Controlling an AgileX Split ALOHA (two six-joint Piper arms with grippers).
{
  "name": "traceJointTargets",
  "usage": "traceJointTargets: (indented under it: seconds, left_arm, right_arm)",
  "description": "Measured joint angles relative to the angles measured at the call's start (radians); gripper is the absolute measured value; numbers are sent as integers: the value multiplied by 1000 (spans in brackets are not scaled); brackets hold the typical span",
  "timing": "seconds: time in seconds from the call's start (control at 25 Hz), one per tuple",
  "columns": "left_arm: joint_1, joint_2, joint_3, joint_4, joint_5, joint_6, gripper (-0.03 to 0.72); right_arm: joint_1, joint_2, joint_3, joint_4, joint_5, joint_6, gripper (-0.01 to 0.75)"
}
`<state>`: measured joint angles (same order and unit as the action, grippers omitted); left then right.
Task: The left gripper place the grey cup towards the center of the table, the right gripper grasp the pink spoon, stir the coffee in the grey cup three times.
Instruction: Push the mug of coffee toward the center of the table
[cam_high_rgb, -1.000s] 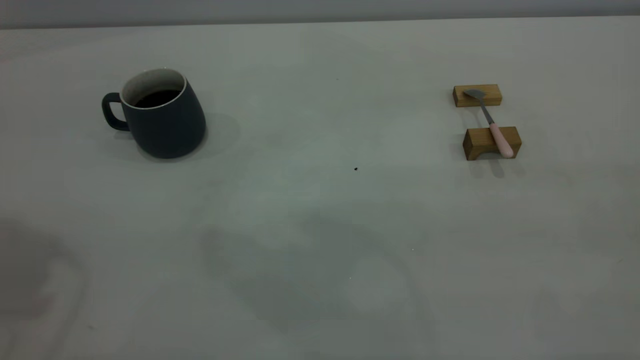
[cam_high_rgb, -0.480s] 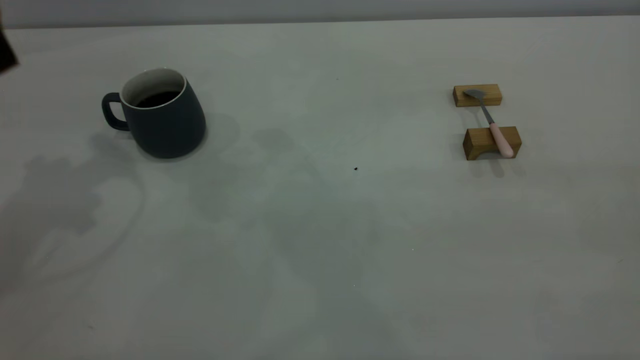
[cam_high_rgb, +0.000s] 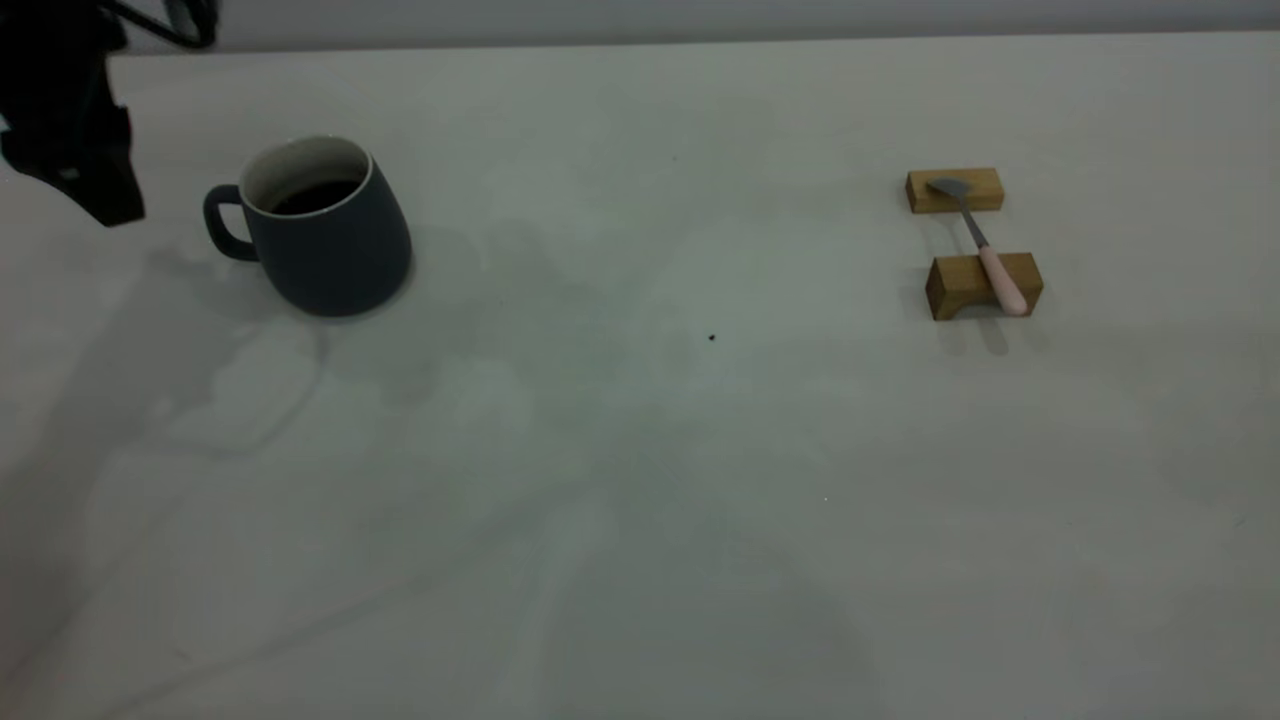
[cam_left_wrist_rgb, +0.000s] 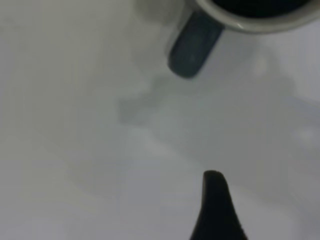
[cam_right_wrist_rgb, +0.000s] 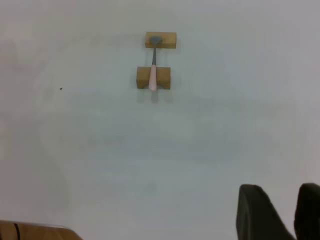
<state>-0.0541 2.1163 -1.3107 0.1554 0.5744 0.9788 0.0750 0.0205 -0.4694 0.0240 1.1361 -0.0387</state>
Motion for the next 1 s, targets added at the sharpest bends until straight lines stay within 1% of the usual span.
traceJointTargets:
  seconds: [0.16,0.28,0.48,0.6,0.72,0.88,0.96,1.0]
  left_arm:
    - [-13,80,-85,16,-10,76,585]
    - [-25,139,-128,29,-39,116,585]
    - [-56,212,-147,52,-118,161,585]
    - [-76,239,-150,74,-127,167,571]
    - [-90,242,-153,84,-133,168,504]
    - [-113,242,-153,112,-131,168,342]
    - [-125,242,-153,124,-128,168,246]
    - [-132,242,-153,131,-128,168,221]
  right_arm:
    - [0,0,0,0,0,0,231]
    - [0,0,0,0,0,0,231]
    - [0,0,0,0,0,0,235]
    - [0,0,0,0,0,0,236]
    - [0,0,0,0,0,0,236]
    - [0,0,0,0,0,0,237]
    - [0,0,0,0,0,0,237]
    - [0,0,0,0,0,0,237]
